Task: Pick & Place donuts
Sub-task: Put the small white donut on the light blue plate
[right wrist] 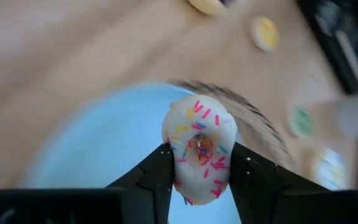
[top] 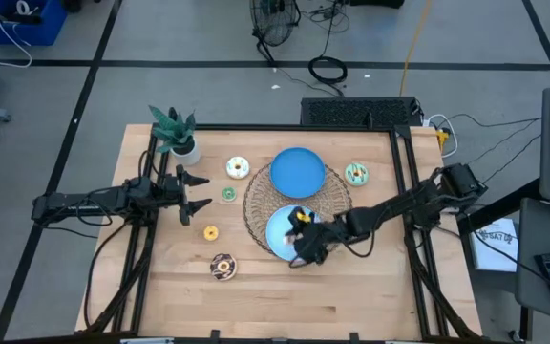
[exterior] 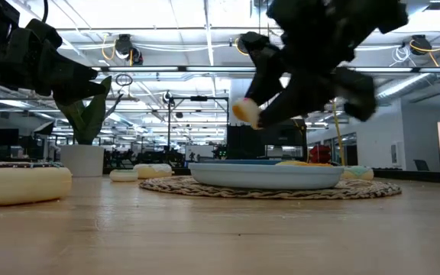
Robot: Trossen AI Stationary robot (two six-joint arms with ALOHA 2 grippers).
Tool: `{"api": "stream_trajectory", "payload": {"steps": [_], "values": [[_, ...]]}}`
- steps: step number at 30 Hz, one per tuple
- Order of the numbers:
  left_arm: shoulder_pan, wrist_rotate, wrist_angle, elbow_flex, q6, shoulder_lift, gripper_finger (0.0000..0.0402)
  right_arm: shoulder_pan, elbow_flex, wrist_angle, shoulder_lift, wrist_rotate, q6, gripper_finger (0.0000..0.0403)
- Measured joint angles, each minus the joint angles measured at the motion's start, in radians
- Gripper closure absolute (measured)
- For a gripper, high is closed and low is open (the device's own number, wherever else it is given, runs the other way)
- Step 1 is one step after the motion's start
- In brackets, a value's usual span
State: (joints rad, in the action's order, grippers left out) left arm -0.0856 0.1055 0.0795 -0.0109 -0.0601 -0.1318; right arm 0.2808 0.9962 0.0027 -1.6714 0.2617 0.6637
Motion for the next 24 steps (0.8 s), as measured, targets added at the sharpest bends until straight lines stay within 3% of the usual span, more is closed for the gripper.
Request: {"api": "stream_trajectory", "payload": {"steps": [8,12,14,18,24], "values": [[0.000,0.000,0.000,0.000,0.000,0.000,0.0092,-0.115,0.000,0.104,0.000,0.282,0.005,0.0275],[0.000,0.000,0.000,0.000,0.000,0.000,0.0091,-0.192,0.001,0.101,0.000,0.308,-0.007,0.0275],[0.000,0.000,0.000,0.000,0.000,0.000,0.0091,-0.237,0.001,0.080,0.008,0.236,-0.044,0.0275],[0.000,0.000,0.000,0.000,0.000,0.000,0.0091,-0.334,0.001,0.020,0.040,-0.015,-0.161,0.0275],[0.000,0.000,0.000,0.000,0.000,0.000,0.0091,-0.399,0.001,-0.074,0.183,-0.143,-0.253,0.0275]]}}
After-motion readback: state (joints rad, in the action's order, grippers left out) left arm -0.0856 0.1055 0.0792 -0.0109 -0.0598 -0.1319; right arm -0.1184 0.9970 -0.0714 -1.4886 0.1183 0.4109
